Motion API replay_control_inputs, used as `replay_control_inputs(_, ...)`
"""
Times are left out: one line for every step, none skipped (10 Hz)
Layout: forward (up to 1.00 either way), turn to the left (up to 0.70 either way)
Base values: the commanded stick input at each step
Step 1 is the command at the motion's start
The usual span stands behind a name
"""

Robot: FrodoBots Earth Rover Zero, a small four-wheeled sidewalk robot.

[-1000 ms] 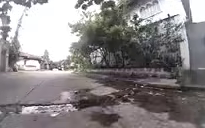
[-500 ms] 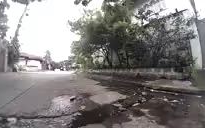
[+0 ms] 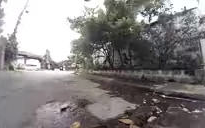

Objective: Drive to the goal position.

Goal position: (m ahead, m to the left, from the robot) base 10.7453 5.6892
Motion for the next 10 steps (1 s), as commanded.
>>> replay_control_inputs(1.0,0.0)
replay_control_inputs(1.0,0.0)
replay_control_inputs(1.0,0.0)
replay_control_inputs(1.0,0.0)
replay_control_inputs(1.0,0.0)
replay_control_inputs(1.0,0.0)
replay_control_inputs(1.0,0.0)
replay_control_inputs(1.0,0.0)
replay_control_inputs(1.0,0.0)
replay_control_inputs(1.0,0.11)
